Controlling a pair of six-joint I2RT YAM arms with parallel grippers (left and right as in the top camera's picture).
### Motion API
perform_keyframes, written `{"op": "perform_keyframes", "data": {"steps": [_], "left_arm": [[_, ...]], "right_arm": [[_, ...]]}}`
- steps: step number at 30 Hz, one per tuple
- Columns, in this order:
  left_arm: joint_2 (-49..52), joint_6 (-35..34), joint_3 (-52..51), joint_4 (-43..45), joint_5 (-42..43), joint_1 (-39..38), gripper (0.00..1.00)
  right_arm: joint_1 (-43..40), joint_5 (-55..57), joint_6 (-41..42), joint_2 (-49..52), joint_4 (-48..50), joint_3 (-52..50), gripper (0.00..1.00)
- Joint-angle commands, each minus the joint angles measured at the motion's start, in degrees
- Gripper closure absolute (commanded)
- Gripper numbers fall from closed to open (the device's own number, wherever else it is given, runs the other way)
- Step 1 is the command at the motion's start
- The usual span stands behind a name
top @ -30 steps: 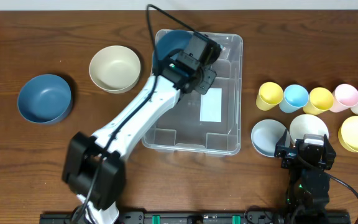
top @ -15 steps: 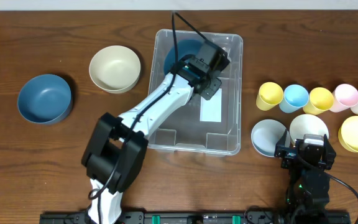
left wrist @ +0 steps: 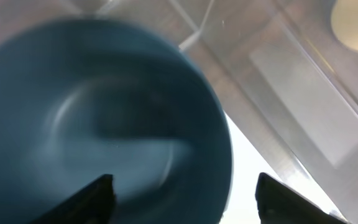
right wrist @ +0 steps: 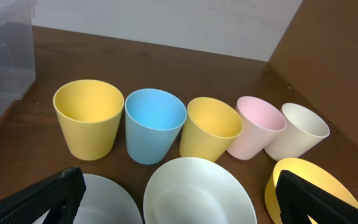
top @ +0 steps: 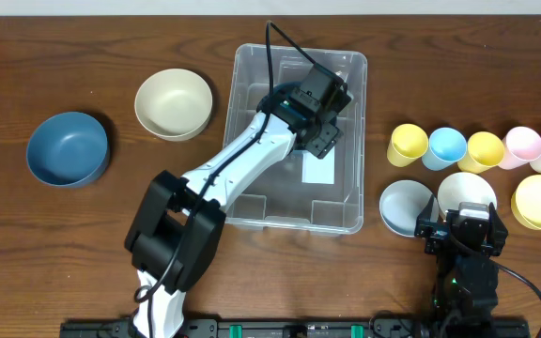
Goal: Pack container
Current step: 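Carry the blue bowl into the clear container and release it, then move the left gripper back to the other blue bowl and grasp it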
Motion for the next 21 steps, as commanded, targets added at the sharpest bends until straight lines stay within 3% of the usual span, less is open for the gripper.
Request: {"op": "perform_keyframes", "data": {"steps": [1,6,9,13,17,21], "left_arm": [[-7.3,-3.43,6.36,-4.5,-4.0,0.04,0.22],[-16.79,-7.56,13.14,-15.43,-18.01,1.81,0.18],[-22.49,-11.85,13.44,-19.23,-24.28,7.04,0.15],[-25.81,-20.68,13.42,-25.53,-23.47,20.0,0.14],[-24.35,-22.05,12.48,-29.14,-11.63,33.35,0.15],[-20.13,-24.59,11.96,-33.03,-10.27,43.41,0.14]], "right_arm": [[-0.33,0.52,0.79,-0.11,-0.37,-0.04,0.01],[-0.33,0.52,0.79,-0.11,-0.37,-0.04,0.01],[-0.33,0.52,0.79,-0.11,-0.37,-0.04,0.01],[-0.33,0.52,0.79,-0.11,-0.37,-0.04,0.01],[-0.33,0.52,0.79,-0.11,-0.37,-0.04,0.01],[-0.33,0.52,0.79,-0.11,-0.37,-0.04,0.01]]}}
